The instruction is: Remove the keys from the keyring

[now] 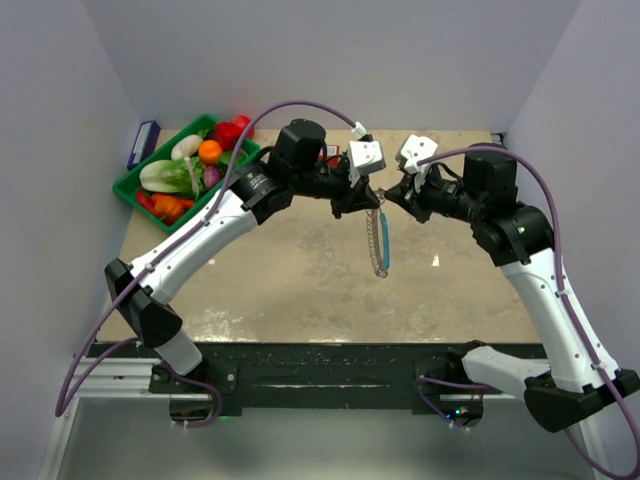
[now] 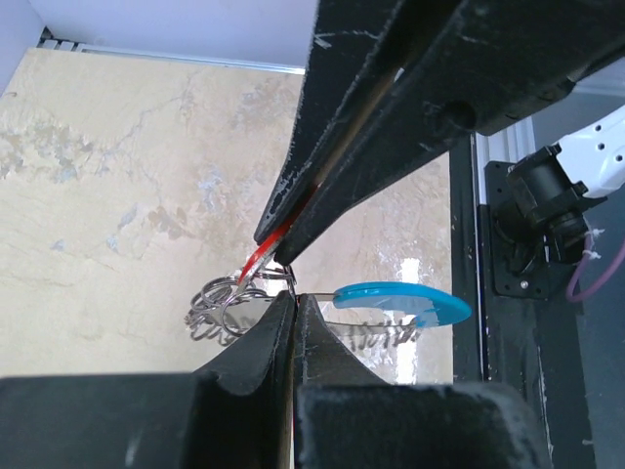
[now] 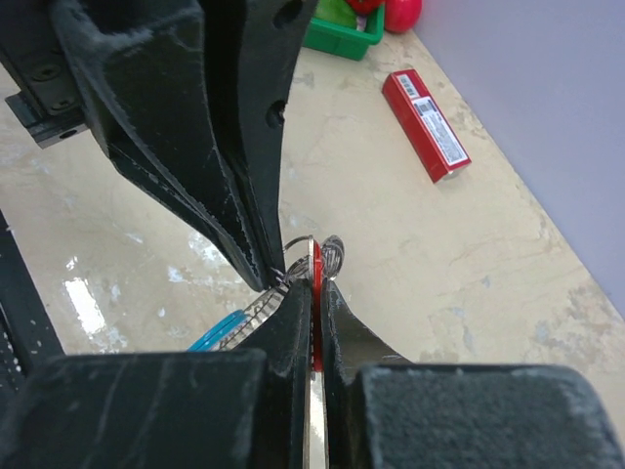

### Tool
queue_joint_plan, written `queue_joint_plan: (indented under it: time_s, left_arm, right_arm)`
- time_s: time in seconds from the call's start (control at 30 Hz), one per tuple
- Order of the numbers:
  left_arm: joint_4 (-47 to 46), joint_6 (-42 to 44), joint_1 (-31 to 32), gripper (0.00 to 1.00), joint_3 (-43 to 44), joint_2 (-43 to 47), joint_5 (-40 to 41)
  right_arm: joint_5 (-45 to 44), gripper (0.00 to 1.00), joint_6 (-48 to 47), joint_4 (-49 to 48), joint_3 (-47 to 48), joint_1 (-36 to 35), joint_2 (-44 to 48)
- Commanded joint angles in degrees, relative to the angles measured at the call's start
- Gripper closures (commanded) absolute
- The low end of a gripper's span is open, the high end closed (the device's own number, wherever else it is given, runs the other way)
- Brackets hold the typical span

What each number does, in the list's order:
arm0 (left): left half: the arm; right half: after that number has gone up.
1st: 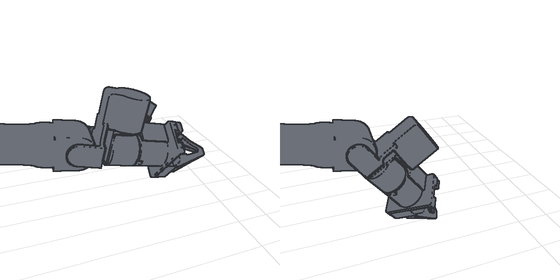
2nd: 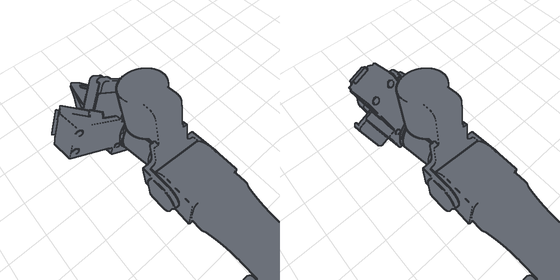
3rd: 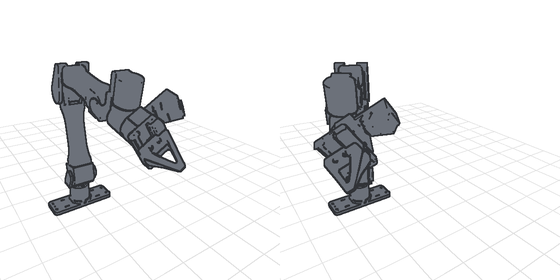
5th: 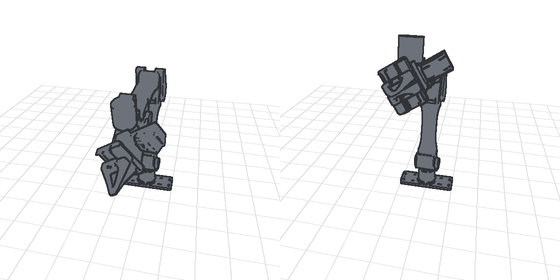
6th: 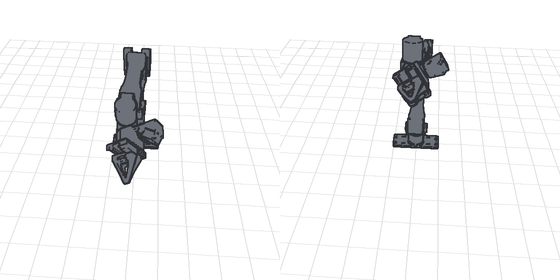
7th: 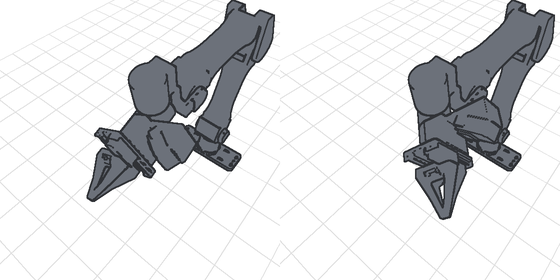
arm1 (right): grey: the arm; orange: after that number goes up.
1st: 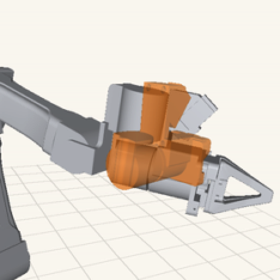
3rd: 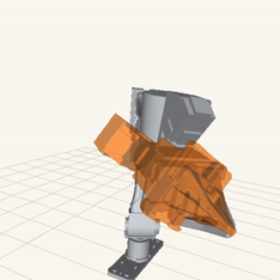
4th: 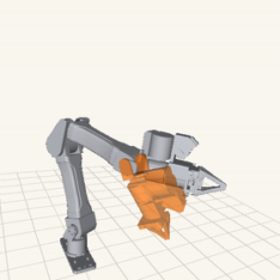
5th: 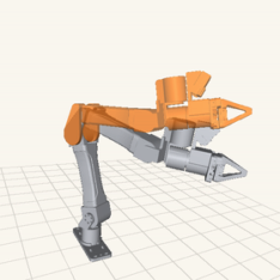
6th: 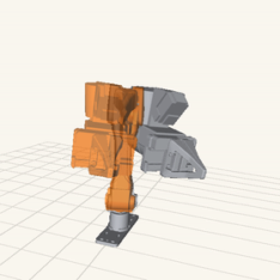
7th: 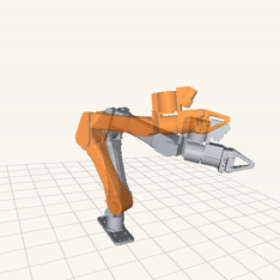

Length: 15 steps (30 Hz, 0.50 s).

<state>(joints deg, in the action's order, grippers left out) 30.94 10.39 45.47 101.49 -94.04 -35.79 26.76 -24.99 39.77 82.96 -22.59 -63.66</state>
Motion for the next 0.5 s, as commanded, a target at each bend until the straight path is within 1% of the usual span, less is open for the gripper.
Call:
queue_joint_plan:
  time_s: [0.0, 0.1, 0.23, 0.47]
  left_arm:
    - [4.74, 3.67, 2.25, 1.00, 2.39, 4.30, -9.65]
    - [4.57, 3.67, 2.34, 1.00, 2.22, 4.57, -8.51]
    - [3.78, 2.71, 2.51, 1.00, 2.04, 4.22, -8.42]
    - [3.95, 2.79, 3.13, 1.00, 3.09, 2.98, -8.15]
  right_arm:
    - [-0.76, 1.00, 0.82, -5.85, 1.76, 3.07, -0.94]
    - [2.05, 1.00, -0.32, -3.75, 2.47, 3.25, -1.29]
    - [8.72, 1.00, -0.41, -1.10, 3.35, 3.25, -1.64]
    - [8.66, 1.00, 0.21, -2.15, 2.12, 2.46, -1.82]
